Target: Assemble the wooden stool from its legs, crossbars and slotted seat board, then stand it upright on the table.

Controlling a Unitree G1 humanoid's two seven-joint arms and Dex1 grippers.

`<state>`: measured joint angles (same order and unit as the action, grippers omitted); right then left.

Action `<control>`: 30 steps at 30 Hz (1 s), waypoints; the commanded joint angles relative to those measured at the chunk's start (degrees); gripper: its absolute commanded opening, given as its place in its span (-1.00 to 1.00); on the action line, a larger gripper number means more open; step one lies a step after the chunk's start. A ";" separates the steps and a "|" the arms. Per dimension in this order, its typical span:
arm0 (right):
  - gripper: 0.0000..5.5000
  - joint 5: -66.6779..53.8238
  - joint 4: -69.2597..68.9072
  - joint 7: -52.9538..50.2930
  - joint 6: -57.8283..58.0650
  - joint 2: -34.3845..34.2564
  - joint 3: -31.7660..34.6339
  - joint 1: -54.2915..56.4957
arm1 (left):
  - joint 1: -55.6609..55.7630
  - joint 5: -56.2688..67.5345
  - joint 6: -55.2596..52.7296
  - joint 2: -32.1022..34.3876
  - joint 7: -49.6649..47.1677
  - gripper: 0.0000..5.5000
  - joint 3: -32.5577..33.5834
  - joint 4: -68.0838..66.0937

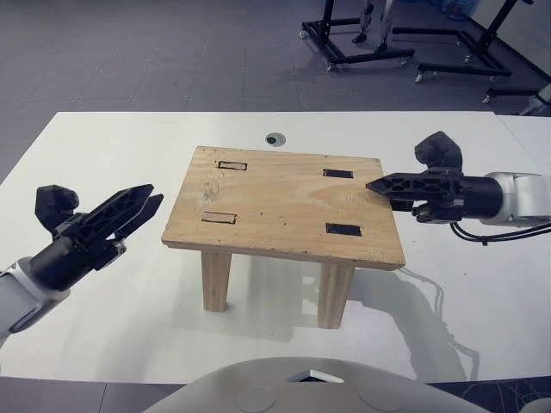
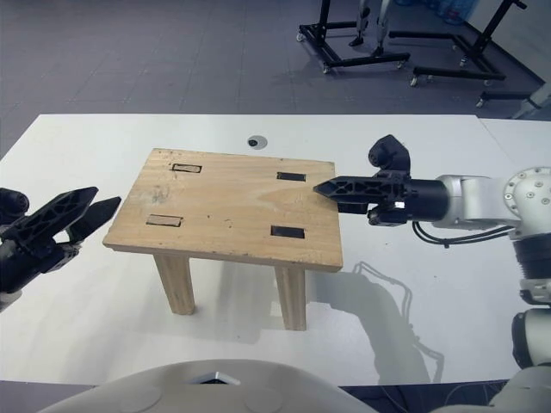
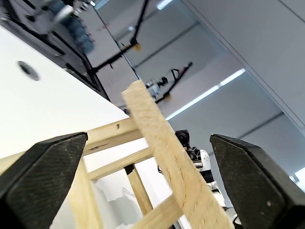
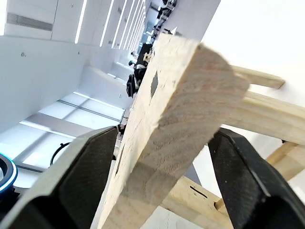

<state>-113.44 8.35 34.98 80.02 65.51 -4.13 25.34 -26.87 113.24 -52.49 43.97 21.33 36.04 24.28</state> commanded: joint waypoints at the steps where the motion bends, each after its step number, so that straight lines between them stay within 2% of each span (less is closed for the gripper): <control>1: 0.21 0.54 -2.61 -1.32 -0.49 4.56 8.93 -11.18 | -9.17 -6.60 -0.87 -2.61 3.32 0.71 5.43 5.86; 3: 0.21 0.53 -4.49 -0.66 -0.74 5.00 14.68 -18.85 | -13.29 -11.34 -1.79 -3.50 9.25 0.71 6.80 11.03; 5: 0.21 0.60 -12.14 1.22 1.49 3.68 22.16 -30.40 | -16.42 -14.16 -2.89 -4.01 14.98 0.71 5.27 15.48; 7: 0.21 0.85 -21.85 3.53 3.06 0.94 26.92 -39.95 | -17.58 -18.84 -3.05 -4.85 17.82 0.71 -0.66 19.77; 9: 0.21 1.58 -29.85 4.48 1.60 -2.43 28.38 -46.06 | -17.23 -20.93 -3.27 -4.41 18.55 0.71 -6.38 22.67; 12: 0.21 1.57 -35.27 3.17 -3.55 -5.11 25.70 -48.02 | -14.50 -20.65 -3.05 -1.28 19.11 0.71 -9.39 22.16; 15: 0.21 2.94 -38.73 -0.17 -9.11 -8.78 18.90 -45.99 | -6.78 -22.24 -3.08 3.46 19.69 0.71 -11.10 17.61; 18: 0.21 9.97 -39.75 -2.08 -12.69 -13.42 13.06 -43.22 | 1.89 -25.09 -2.81 5.76 20.21 0.71 -14.56 12.76; 22: 0.21 22.39 -37.82 -6.61 -20.76 -21.99 9.07 -39.99 | 11.03 -35.47 -1.92 6.98 23.63 0.71 -20.53 5.49; 28: 0.21 43.59 -28.30 2.93 -29.54 -28.55 1.42 -29.25 | 20.05 -48.88 2.64 3.96 28.85 0.71 -29.27 -0.38; 30: 0.21 48.27 -25.51 5.10 -32.49 -31.43 -0.32 -25.72 | 23.28 -58.41 7.53 4.15 29.96 0.71 -33.50 -3.65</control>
<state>-69.49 -19.78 38.47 50.29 36.56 -2.90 -4.18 -6.97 63.14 -49.39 47.82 50.73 5.98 23.75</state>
